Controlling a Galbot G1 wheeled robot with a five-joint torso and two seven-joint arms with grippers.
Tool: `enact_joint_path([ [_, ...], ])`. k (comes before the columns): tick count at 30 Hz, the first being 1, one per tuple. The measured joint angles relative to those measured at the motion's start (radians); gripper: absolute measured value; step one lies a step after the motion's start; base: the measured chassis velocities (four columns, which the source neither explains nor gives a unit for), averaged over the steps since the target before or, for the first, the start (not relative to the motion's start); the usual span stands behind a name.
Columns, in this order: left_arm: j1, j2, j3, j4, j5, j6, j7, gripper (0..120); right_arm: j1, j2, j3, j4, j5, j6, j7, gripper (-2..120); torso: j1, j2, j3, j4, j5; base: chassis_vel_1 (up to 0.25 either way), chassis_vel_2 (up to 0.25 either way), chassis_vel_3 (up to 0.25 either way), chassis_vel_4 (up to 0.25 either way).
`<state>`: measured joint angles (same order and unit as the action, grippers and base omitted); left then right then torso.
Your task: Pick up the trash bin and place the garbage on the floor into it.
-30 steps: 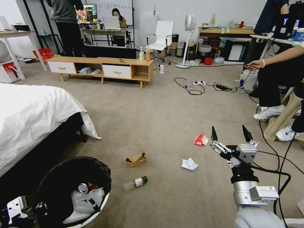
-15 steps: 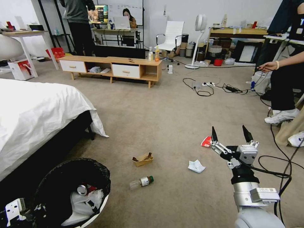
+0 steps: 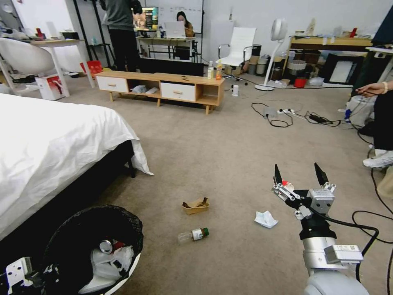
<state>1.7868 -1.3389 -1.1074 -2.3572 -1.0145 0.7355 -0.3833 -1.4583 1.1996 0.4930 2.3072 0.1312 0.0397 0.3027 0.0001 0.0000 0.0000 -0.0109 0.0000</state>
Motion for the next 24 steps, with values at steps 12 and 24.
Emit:
enact_joint_path([
  [12,-0.002,0.001,0.001,0.003,0.005,0.000,0.000,1,0.007,-0.004,0.000,-0.011,0.003,-0.004,-0.002,100,0.000,0.000,0.000,-0.0003,0.0000,0.000,0.000,0.000,0.000],
  [24,-0.009,0.007,0.003,0.010,0.007,0.000,0.000,1,0.017,-0.007,-0.005,-0.022,0.005,-0.003,-0.003,100,0.000,0.000,0.000,-0.0002,-0.0001,-0.069,0.076,0.057,-0.070],
])
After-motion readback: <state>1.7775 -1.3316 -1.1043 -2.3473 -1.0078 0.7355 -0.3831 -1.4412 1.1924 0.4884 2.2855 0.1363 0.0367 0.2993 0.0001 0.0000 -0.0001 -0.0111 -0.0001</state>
